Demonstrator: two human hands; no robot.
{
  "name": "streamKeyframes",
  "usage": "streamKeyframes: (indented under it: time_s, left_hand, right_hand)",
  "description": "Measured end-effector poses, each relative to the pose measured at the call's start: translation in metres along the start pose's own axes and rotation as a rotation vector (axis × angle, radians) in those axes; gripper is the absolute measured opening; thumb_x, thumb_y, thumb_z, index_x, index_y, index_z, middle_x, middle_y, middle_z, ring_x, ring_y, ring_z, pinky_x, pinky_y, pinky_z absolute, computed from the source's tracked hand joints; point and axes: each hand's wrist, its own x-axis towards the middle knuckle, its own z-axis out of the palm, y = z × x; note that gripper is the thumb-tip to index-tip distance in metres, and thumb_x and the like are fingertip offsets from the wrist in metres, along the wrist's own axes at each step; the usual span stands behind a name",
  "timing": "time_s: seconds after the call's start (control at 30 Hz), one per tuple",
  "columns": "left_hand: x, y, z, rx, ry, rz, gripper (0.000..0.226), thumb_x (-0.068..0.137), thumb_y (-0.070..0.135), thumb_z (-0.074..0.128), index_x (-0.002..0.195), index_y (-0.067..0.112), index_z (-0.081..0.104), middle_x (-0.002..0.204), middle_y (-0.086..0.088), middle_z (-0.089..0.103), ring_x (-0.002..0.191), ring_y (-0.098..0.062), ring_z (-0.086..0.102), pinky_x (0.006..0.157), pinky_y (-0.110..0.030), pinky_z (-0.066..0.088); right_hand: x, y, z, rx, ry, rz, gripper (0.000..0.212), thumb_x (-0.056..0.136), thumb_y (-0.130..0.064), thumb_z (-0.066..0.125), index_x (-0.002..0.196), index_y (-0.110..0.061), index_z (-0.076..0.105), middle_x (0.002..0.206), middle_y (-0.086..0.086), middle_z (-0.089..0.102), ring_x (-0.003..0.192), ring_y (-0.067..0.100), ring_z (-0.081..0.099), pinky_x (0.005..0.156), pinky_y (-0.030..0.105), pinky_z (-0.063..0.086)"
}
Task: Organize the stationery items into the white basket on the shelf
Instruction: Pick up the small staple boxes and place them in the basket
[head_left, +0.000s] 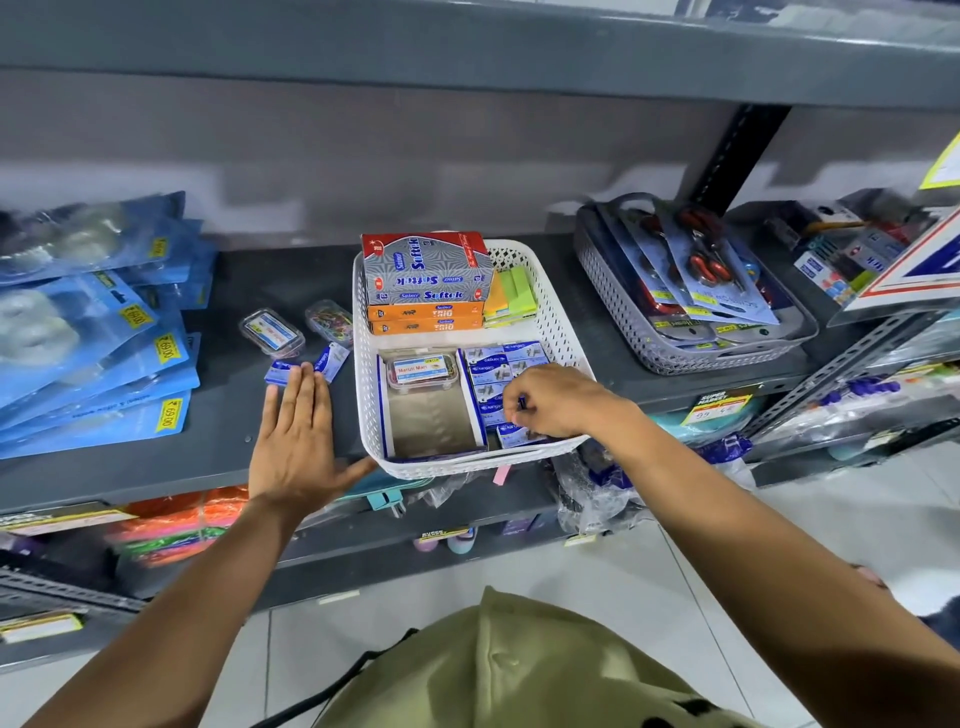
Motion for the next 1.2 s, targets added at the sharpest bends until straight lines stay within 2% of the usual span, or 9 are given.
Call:
streamKeyframes:
  time_s: [0.27,0.4,0.47,0.53,0.6,0.7,0.83,1.0,1.2]
  left_hand:
    - [0.0,-0.001,0.004,0.002,0.01,-0.01,0.123,0.069,0.09,0.002,0.148,-0.004,0.009,0.158,-0.017,0.004,0.147,-0.026,-0.007,0.12,-0.044,-0.006]
    - [0.0,-0.001,0.005,-0.006,0.01,-0.009,0.123,0.069,0.09,0.004,0.148,-0.003,0.01,0.158,-0.018,0.005,0.147,-0.026,-0.005,0.12,-0.044,-0.005]
    - [0.0,-0.001,0.005,-0.008,0.011,-0.007,0.123,0.069,0.09,0.003,0.148,-0.003,0.01,0.158,-0.017,0.005,0.147,-0.026,-0.005,0.12,-0.044,-0.005]
    - [0.0,-0.001,0.005,-0.011,0.012,-0.006,0.123,0.069,0.09,0.003,0.148,-0.004,0.011,0.158,-0.017,0.005,0.147,-0.026,-0.004,0.12,-0.044,-0.005]
    - [0.0,-0.001,0.005,-0.008,0.008,-0.004,0.123,0.069,0.09,0.003,0.148,-0.004,0.011,0.158,-0.017,0.005,0.147,-0.026,-0.004,0.12,-0.044,-0.006]
    - [0.0,-0.001,0.005,-0.012,0.006,-0.009,0.123,0.069,0.091,0.005,0.148,-0.003,0.01,0.158,-0.017,0.004,0.147,-0.026,-0.006,0.119,-0.042,-0.009]
    - [0.001,-0.002,0.007,-0.002,0.004,-0.007,0.123,0.069,0.091,0.006,0.149,-0.003,0.009,0.158,-0.017,0.004,0.147,-0.026,-0.007,0.119,-0.042,-0.01]
    - [0.001,-0.002,0.008,-0.03,0.034,-0.008,0.122,0.07,0.09,0.008,0.148,-0.004,0.015,0.158,-0.019,0.011,0.148,-0.026,0.0,0.119,-0.041,-0.008]
    - [0.001,-0.003,0.008,-0.023,0.029,-0.011,0.121,0.071,0.089,0.008,0.148,-0.004,0.013,0.158,-0.018,0.009,0.148,-0.027,-0.001,0.119,-0.043,-0.006]
  right_hand:
    - [0.008,0.008,0.007,0.045,0.027,0.3,0.03,0.081,-0.032,0.072,0.095,-0.007,0.064,0.097,0.009,0.067,0.093,0.024,0.063,0.08,0.029,0.051]
    - [0.011,0.002,0.01,-0.003,0.024,0.323,0.042,0.081,-0.048,0.067,0.066,-0.013,0.049,0.066,0.0,0.052,0.08,0.024,0.058,0.07,0.028,0.045]
    - [0.009,-0.002,0.01,0.017,0.02,0.347,0.051,0.077,-0.061,0.063,0.063,-0.016,0.041,0.063,-0.001,0.047,0.077,0.023,0.054,0.068,0.028,0.04]
    - [0.007,-0.008,0.01,0.035,0.005,0.364,0.06,0.067,-0.075,0.059,0.075,-0.016,0.048,0.077,-0.001,0.054,0.087,0.025,0.058,0.073,0.03,0.044]
    - [0.007,-0.016,0.013,-0.012,0.009,0.37,0.081,0.062,-0.082,0.057,0.107,-0.014,0.054,0.109,0.004,0.06,0.108,0.027,0.058,0.085,0.035,0.045]
    - [0.01,-0.03,0.018,-0.101,0.027,0.396,0.111,0.063,-0.083,0.055,0.142,-0.008,0.032,0.141,0.005,0.047,0.124,0.029,0.05,0.092,0.038,0.045]
    - [0.014,-0.038,0.019,-0.14,-0.022,0.466,0.126,0.061,-0.079,0.06,0.149,-0.003,0.011,0.138,0.008,0.051,0.12,0.031,0.053,0.093,0.042,0.05]
    - [0.017,-0.042,0.021,-0.137,-0.003,0.45,0.118,0.068,-0.063,0.069,0.149,-0.002,0.008,0.14,0.008,0.047,0.121,0.032,0.052,0.091,0.041,0.052]
    - [0.024,-0.041,0.025,-0.147,0.001,0.455,0.12,0.068,-0.063,0.07,0.15,-0.003,0.005,0.139,0.008,0.05,0.118,0.03,0.055,0.087,0.035,0.049]
